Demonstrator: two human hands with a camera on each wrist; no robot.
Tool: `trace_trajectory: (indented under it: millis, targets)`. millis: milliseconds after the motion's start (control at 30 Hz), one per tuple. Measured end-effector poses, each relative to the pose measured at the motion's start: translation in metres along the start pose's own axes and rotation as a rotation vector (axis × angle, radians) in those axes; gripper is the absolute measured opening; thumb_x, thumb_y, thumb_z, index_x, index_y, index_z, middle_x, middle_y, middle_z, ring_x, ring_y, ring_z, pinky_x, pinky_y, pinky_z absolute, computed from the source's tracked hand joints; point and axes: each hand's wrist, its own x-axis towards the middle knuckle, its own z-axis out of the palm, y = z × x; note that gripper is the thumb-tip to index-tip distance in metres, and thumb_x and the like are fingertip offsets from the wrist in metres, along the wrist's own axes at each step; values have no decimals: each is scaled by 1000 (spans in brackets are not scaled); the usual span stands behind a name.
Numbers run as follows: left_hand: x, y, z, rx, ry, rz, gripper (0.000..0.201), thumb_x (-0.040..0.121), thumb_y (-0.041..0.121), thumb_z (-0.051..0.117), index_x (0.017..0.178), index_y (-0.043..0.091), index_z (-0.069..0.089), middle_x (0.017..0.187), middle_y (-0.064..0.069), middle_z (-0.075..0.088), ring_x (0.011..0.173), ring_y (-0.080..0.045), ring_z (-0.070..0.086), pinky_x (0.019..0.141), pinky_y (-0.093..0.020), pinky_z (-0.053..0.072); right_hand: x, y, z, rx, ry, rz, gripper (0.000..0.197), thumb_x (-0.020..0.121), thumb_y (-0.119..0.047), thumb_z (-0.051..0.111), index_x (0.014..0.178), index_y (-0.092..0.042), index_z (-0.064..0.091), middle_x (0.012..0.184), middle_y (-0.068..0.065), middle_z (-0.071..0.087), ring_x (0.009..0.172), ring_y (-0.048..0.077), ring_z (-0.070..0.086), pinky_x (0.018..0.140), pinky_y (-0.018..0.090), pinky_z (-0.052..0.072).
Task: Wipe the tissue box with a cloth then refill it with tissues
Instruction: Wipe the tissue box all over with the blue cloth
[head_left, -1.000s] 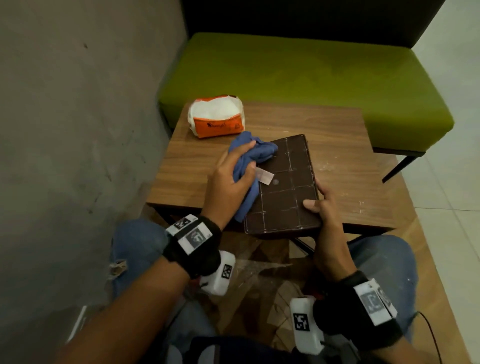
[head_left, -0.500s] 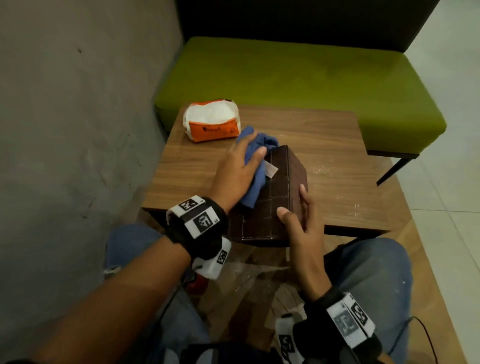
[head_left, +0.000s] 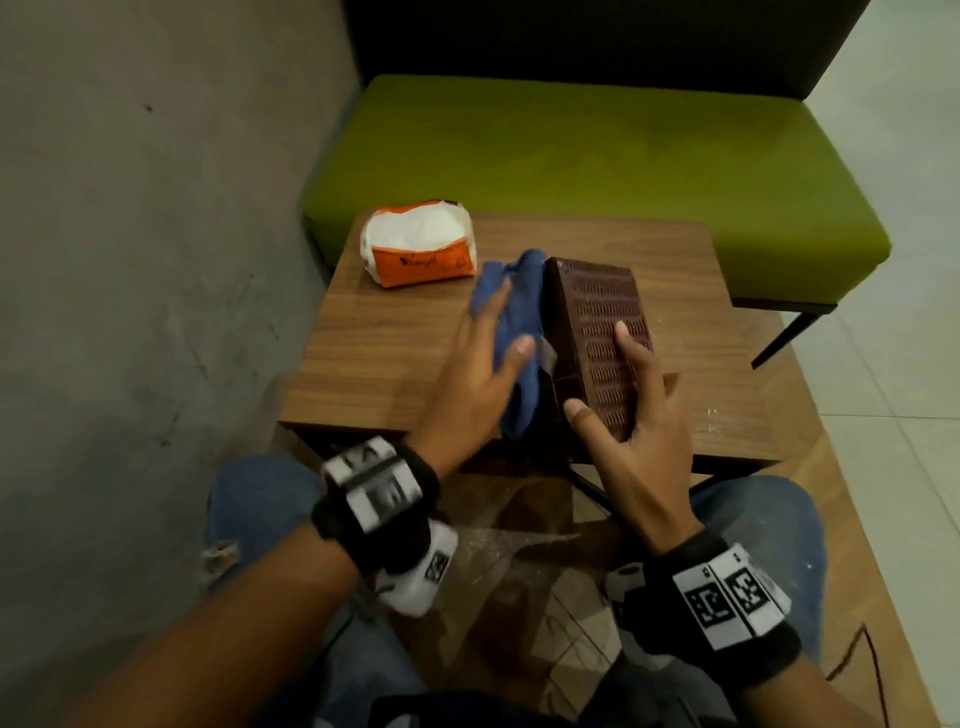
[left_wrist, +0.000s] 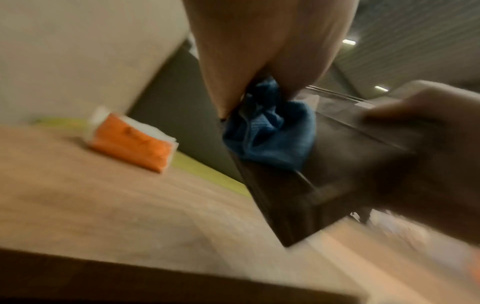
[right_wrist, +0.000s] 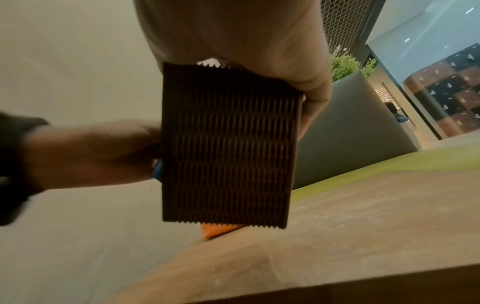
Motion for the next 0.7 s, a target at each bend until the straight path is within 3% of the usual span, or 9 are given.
trace_trajectory:
  millis: [100, 167, 233, 367, 433, 500, 600, 667, 700]
  targets:
    - [-36, 10, 15, 84, -154, 213, 55, 97, 30, 43, 145, 32, 15, 156, 1, 17, 143, -5, 15, 114, -15, 17, 9, -3, -1, 22, 44, -2, 80, 68, -64, 55, 143, -44, 34, 117, 3, 44, 105, 10, 46, 86, 20, 43]
    - [-26, 4, 7, 63, -128, 191, 56, 98, 28, 43, 144, 34, 12, 154, 10, 14, 141, 0, 14, 110, -6, 14, 5, -4, -3, 38, 31, -21, 80, 69, -61, 56, 143, -42, 35, 118, 1, 42, 106, 9, 44, 86, 17, 39]
    - [-1, -8, -4, -48, -22, 60, 55, 99, 28, 41, 145, 31, 11, 150, 16, 14, 138, 3, 16, 106, -1, 17, -1, -4, -7, 113, 24, -34, 78, 70, -59, 58, 143, -41, 35, 125, 0, 41, 114, 10, 45, 93, 26, 43]
    - [2, -7, 2, -324, 105, -153, 62, 93, 46, 45, 145, 21, 21, 143, 6, 36, 130, -1, 35, 93, 4, 27, 1, -6, -3, 349, 149, 39, 71, 74, -50, 61, 140, -41, 38, 139, 4, 43, 126, 18, 48, 103, 49, 45]
    - [-28, 0, 20, -235, 18, -112, 54, 98, 37, 42, 144, 33, 16, 151, 6, 28, 129, 8, 32, 104, -6, 28, 12, -5, 1, 382, 262, 84, 64, 76, -51, 58, 137, -45, 37, 142, -2, 42, 131, 18, 43, 107, 50, 40]
    - [-52, 6, 31, -85, -40, 16, 53, 98, 37, 41, 144, 38, 16, 156, 4, 17, 140, -1, 22, 116, -29, 26, 21, 3, -2, 351, 301, 171, 66, 78, -53, 55, 139, -45, 30, 140, -2, 41, 131, 22, 40, 109, 46, 36]
    - [-51, 15, 37, 154, -101, 271, 55, 96, 29, 43, 147, 21, 25, 158, -5, 5, 147, -17, 3, 121, -32, 11, 10, -6, 23, 292, 155, 295, 66, 93, -45, 48, 151, -29, 19, 143, 2, 36, 139, 31, 35, 107, 38, 35]
    - [-44, 21, 39, 313, -140, 478, 53, 95, 21, 47, 144, 10, 31, 156, -12, 14, 147, -24, 7, 120, -36, 13, 16, -35, 40, 195, 30, 455, 51, 105, -28, 36, 153, -19, 23, 155, 6, 34, 145, 30, 27, 105, 40, 43]
    - [-41, 21, 38, 391, -151, 567, 52, 94, 19, 50, 142, 8, 33, 154, -16, 21, 145, -28, 13, 119, -41, 17, 12, -40, 62, 68, 123, 372, 47, 106, -18, 35, 153, -15, 27, 156, 4, 33, 144, 27, 28, 103, 38, 45]
